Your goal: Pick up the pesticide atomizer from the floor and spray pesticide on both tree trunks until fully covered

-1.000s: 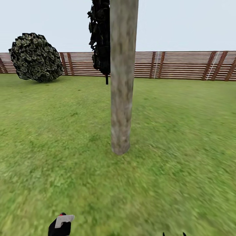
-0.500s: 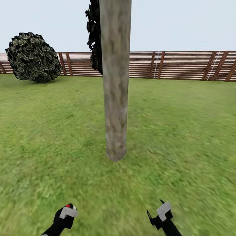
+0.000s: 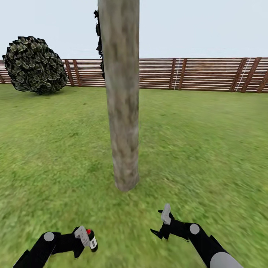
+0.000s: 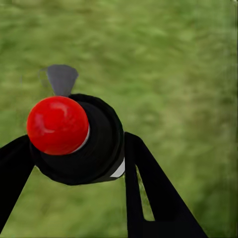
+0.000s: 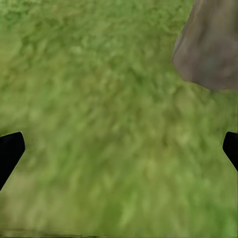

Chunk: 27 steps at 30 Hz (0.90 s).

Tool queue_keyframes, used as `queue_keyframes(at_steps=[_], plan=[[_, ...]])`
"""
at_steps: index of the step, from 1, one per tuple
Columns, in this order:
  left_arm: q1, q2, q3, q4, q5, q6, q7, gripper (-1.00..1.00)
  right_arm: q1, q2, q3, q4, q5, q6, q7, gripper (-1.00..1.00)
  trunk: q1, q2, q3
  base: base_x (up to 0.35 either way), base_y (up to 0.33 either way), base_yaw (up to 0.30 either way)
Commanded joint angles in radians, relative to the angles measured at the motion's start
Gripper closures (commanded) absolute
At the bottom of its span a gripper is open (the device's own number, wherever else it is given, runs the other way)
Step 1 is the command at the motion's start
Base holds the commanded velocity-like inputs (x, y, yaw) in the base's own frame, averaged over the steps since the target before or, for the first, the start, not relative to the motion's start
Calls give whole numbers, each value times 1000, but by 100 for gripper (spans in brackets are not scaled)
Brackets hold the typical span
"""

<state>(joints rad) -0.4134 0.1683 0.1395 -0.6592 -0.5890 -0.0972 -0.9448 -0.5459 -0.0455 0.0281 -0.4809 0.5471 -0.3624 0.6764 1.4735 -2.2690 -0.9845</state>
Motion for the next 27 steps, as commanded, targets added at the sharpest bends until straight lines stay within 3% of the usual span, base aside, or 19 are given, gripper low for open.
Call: queue_keyframes(at_steps=[1, 3, 5, 10, 14, 22, 24, 25, 27], plan=[[-2, 0, 0, -32, -26, 23, -58, 100, -9, 0, 16, -1, 23, 1, 30, -100, 0, 0, 0, 230, -141, 0], [-7, -1, -1, -67, -69, 43, -131, 100, -20, 3, 38, -8, 57, 2, 67, -100, 0, 0, 0, 217, -125, 0], [-20, -5, -1, -90, -139, 56, -203, 100, -29, 10, 52, -28, 90, 3, 108, -100, 0, 0, 0, 158, -74, 0], [-40, -16, 0, -104, -276, 66, -271, 100, -35, 29, 61, -52, 112, 3, 171, -100, 0, 0, 0, 52, -23, 0], [-43, -17, -1, -105, -312, 67, -280, 100, -35, 32, 62, -54, 115, 3, 181, -100, 0, 0, 0, 8, -4, 0], [-44, -19, -4, -106, -321, 66, -282, 100, -36, 44, 65, -52, 114, 3, 185, -100, 0, 0, 0, 1, 0, 0], [-44, -20, -18, -106, -321, 68, -282, 100, -36, 60, 66, -51, 115, 4, 185, -100, 0, 0, 0, 0, 0, 0], [-44, -22, -38, -106, -321, 69, -282, 100, -36, 76, 67, -50, 117, 4, 186, 100, 0, 0, 0, 0, 0, 0], [-44, -29, -74, -106, -321, 71, -281, 100, -36, 95, 70, -47, 122, 5, 187, 100, 0, 0, 0, 0, 0, 0]])
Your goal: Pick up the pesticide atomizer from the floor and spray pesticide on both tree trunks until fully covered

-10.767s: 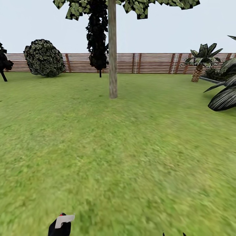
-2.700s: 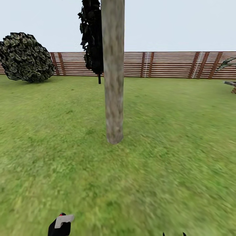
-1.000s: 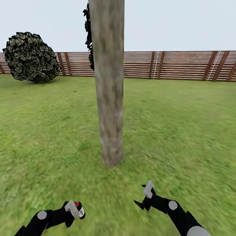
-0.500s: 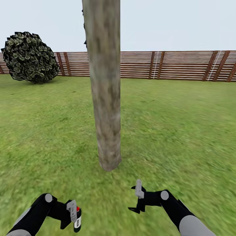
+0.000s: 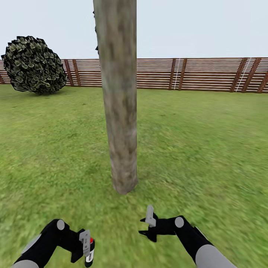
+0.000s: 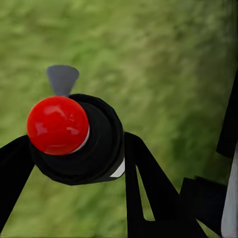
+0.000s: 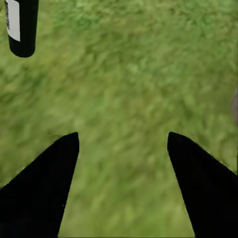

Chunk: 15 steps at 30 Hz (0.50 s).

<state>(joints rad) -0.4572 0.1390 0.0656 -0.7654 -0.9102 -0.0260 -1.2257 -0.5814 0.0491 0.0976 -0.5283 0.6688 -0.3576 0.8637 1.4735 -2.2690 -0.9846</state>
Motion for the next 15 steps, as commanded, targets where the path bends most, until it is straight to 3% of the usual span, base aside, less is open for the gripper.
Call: queue_keyframes(at_steps=[1, 4, 7, 15], plan=[[0, -3, -4, 0, 0, 0, 0, 100, 0, 2, 2, 0, 1, 0, 4, 100, 0, 0, 0, 0, 0, 0], [0, -37, -44, 1, -5, 2, 2, 100, 0, 8, 30, -7, -1, 54, 63, 100, 0, 0, 0, 0, 0, 0], [0, -51, -86, 1, -17, 23, 8, 100, 0, 29, 36, -25, -3, 75, 94, 100, 0, 0, 0, 0, 0, 0], [0, -94, -102, 1, -29, 43, 11, 100, 0, 79, 38, -37, -3, 81, 103, 100, 0, 0, 0, 0, 0, 0]])
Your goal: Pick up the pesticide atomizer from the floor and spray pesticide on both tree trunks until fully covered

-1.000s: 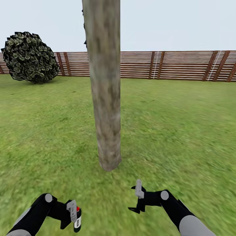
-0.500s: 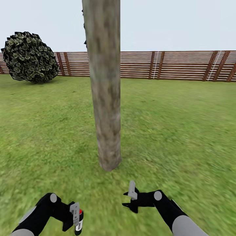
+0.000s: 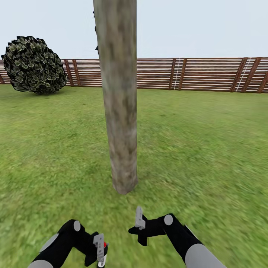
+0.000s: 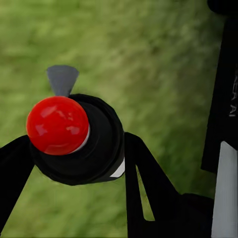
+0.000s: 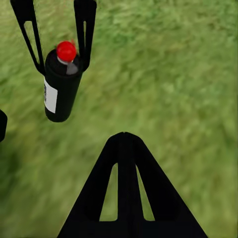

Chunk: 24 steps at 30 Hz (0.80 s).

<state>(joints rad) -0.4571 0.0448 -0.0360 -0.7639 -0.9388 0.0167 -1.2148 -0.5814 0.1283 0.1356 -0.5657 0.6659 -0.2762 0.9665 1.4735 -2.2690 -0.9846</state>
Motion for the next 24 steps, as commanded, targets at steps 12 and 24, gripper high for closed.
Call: queue_keyframes(at_steps=[12, 24], plan=[[-6, -80, -15, -2, -24, 2, 17, 100, 0, 7, 1, 0, 0, -1, 0, 100, 0, 0, 0, 0, 0, 0], [-14, -110, -15, -2, -25, 3, 81, 100, 0, 14, 1, -2, 0, -1, 0, 100, 0, 0, 0, 0, 0, 0]])
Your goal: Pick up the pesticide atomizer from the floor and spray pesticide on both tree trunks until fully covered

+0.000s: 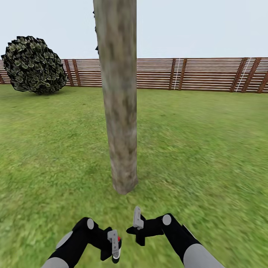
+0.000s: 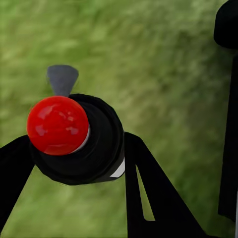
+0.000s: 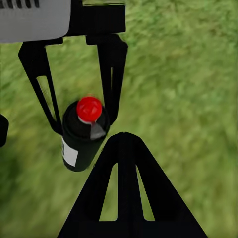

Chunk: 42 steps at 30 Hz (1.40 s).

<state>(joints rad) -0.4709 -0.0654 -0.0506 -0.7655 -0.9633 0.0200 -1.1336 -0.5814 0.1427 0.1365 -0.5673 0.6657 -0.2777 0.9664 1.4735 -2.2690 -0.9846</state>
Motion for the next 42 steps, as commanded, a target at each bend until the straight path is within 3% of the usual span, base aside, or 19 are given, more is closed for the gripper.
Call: queue_keyframes(at_steps=[1, 13, 42], plan=[[0, -2, 0, 0, 0, 0, 0, 100, 0, 1, 0, 0, 0, 0, 0, 100, 0, 0, 0, 0, 0, 0], [-3, -27, 0, -1, 4, -1, 7, 100, 0, 1, 0, 0, 0, 0, 0, 100, 0, 0, 0, 0, 0, 0], [-11, -27, 10, 0, 20, -13, 6, 100, 0, 1, -1, 1, 0, 0, 0, 100, 0, 0, 0, 0, 0, 0]])
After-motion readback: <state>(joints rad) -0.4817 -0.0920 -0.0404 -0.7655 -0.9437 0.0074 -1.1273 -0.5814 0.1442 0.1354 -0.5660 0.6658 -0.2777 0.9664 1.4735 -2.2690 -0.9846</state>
